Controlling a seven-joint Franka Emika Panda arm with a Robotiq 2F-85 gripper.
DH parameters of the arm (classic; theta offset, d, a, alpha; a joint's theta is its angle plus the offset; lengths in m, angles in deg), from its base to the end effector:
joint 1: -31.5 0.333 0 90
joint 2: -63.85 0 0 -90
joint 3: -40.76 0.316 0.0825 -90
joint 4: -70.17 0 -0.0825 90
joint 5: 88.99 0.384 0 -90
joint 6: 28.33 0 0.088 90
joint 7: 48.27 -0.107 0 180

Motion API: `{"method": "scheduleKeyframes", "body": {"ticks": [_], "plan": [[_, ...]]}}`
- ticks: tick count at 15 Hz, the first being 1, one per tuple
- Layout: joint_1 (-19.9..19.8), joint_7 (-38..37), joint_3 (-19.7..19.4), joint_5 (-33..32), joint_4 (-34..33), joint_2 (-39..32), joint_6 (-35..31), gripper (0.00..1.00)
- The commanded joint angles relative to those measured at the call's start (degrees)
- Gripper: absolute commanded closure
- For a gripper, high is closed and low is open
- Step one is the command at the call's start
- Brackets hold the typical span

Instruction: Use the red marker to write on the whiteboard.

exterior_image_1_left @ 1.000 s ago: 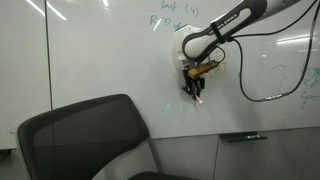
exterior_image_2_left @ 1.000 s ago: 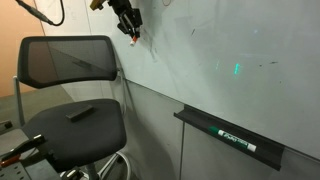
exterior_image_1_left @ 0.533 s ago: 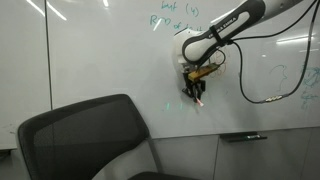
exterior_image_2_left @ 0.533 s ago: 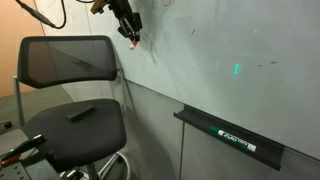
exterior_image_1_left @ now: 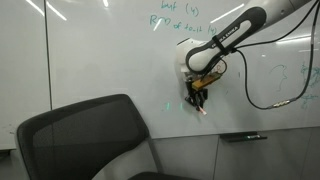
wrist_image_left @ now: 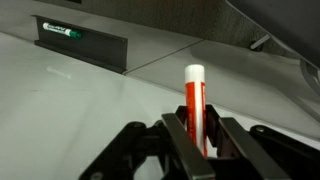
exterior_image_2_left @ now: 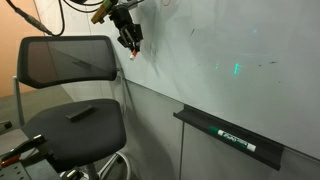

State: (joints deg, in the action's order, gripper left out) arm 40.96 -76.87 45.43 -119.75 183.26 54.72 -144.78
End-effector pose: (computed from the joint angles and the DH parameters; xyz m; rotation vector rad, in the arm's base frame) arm 0.5712 0.1126 0.3883 2.6818 0.0198 0.1038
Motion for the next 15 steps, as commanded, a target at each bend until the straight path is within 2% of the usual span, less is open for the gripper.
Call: {"method": "scheduleKeyframes", "body": {"ticks": [1,8,15], "plan": [[-0.16,-0.58,-0.69,-1.27,4.95,2.87,-1.69,0.94],[0.33,-7.19,0.34,-5.56,10.95,9.42,1.53,0.94],[-0.65,-10.78,1.88,-9.9,8.7,10.89,5.7,0.94]]}}
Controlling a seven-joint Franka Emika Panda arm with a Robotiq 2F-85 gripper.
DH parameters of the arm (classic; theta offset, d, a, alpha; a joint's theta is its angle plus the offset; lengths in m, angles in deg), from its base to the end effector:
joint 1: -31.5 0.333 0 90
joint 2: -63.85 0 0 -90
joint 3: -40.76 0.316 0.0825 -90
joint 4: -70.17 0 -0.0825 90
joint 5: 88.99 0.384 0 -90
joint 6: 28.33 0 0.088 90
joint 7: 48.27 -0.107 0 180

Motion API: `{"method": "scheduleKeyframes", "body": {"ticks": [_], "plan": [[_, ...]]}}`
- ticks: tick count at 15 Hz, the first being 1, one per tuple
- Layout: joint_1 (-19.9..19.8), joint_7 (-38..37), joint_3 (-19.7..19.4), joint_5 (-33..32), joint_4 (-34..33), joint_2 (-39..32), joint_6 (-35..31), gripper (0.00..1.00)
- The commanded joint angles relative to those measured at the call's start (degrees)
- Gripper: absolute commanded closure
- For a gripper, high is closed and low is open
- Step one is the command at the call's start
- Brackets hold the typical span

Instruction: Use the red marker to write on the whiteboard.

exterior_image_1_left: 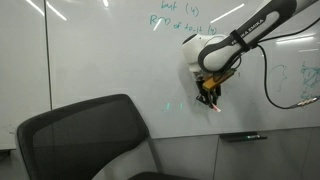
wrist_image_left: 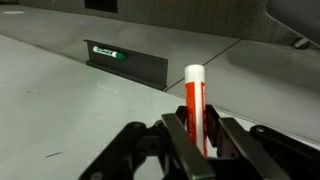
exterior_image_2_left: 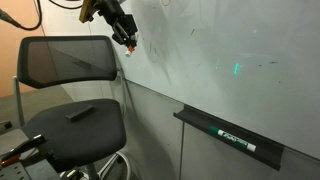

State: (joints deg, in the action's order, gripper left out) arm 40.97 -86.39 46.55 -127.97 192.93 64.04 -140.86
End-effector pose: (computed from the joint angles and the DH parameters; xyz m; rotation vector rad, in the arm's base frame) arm 0.5175 0.0988 0.4036 2.5225 -0.0924 0.1570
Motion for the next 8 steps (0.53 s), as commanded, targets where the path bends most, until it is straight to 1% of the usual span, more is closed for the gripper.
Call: {"method": "scheduleKeyframes", "body": {"ticks": [1,4,8], "plan": [[-0.76,-1.23,0.73,-1.69,-1.54,1.89,2.11,0.94],[-1.22,-1.33,0.63,-1.5,-3.31,2.6,2.87,0.94],[-2.52,0.82,-0.01,0.18,-6.88,2.02,2.19,0.94]]}}
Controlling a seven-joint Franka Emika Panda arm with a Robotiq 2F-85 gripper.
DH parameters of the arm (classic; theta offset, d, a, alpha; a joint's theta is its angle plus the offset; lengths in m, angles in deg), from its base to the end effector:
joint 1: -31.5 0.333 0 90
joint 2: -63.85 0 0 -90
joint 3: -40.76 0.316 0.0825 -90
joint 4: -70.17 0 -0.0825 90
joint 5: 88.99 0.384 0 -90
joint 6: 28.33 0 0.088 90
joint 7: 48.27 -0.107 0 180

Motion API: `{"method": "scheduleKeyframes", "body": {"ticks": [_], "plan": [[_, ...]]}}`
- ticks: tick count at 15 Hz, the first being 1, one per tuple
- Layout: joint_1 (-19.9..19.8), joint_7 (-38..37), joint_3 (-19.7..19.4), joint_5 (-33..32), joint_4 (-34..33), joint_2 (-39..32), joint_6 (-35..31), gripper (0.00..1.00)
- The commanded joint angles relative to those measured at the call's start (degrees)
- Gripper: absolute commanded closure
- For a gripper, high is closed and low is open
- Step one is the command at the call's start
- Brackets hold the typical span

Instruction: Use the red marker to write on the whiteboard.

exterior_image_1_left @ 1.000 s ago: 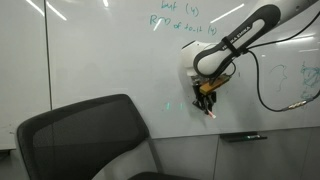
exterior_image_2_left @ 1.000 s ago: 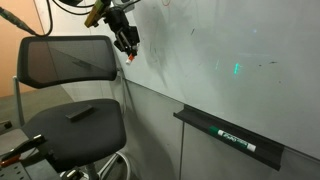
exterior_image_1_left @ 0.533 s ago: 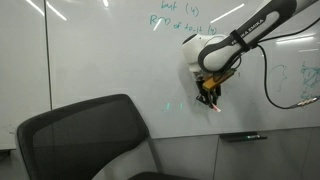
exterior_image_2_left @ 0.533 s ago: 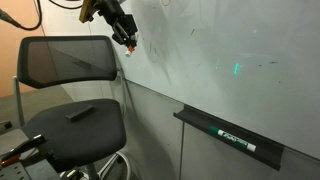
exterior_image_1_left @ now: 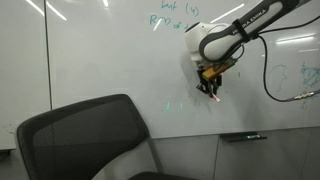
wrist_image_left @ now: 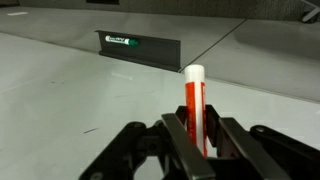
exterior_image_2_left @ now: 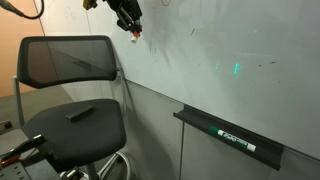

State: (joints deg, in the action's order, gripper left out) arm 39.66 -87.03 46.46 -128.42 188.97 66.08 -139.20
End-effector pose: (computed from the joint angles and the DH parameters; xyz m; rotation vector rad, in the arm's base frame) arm 0.5292 0.0861 0.4528 2.5139 -0.1863 0.2533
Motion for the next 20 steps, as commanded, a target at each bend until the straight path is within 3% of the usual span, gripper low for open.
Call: {"method": "scheduleKeyframes", "body": {"ticks": [1,11,20], "plan": [[-1.5,1.93,-0.06,0.86,-4.11,-0.71,0.43,0.94],[-2.31,7.53,-1.04,3.77,-15.65,-8.96,1.84,0.94],[-2.86,8.19,-1.72,5.44,-15.89,-10.51,1.53,0.94]]}}
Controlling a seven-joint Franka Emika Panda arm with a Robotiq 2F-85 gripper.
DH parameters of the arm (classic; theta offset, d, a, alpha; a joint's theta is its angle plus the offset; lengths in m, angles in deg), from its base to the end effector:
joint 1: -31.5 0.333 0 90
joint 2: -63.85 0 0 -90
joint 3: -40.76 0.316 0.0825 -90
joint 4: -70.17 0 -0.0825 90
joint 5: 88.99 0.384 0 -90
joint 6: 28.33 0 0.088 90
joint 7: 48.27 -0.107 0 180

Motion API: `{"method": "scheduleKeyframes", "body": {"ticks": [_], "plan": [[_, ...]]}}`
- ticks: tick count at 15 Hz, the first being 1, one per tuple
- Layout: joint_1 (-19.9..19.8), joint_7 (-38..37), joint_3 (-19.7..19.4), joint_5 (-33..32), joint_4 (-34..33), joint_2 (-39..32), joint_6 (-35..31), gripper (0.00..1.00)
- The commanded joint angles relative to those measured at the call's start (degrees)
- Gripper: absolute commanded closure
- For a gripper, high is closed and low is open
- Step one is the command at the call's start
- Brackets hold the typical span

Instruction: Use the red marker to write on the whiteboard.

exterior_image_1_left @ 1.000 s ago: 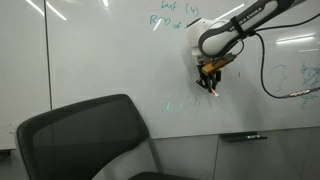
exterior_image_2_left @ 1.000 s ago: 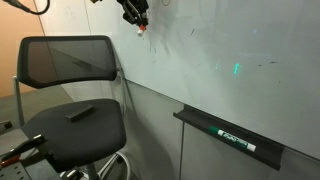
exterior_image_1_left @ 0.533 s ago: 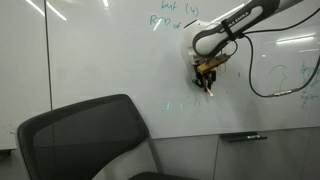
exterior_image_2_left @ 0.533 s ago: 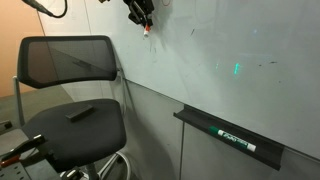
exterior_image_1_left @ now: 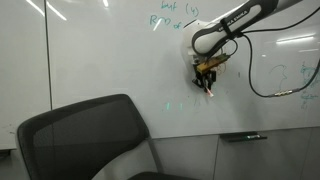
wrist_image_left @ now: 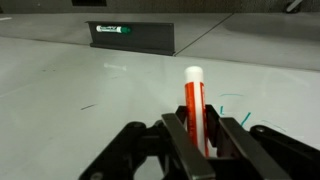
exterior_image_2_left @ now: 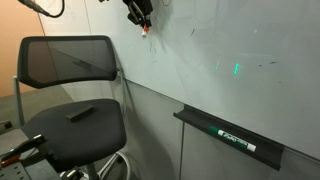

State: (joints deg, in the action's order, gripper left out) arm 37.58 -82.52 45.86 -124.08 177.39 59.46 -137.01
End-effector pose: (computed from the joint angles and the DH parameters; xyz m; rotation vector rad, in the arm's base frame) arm 0.5784 0.0703 0.4779 2.5788 -0.2406 0.2320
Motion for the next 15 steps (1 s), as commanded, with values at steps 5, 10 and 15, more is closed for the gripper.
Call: {"method": "scheduleKeyframes", "body": {"ticks": [5,10,15], "plan": [[-1.1,4.01,-1.69,2.08,-3.63,-5.1,-1.66,0.94],[-0.77,3.47,-1.82,2.28,-2.78,-5.2,-0.71,0.94],[0.32,4.56,-0.7,3.31,3.41,-2.69,1.37,0.94]]}}
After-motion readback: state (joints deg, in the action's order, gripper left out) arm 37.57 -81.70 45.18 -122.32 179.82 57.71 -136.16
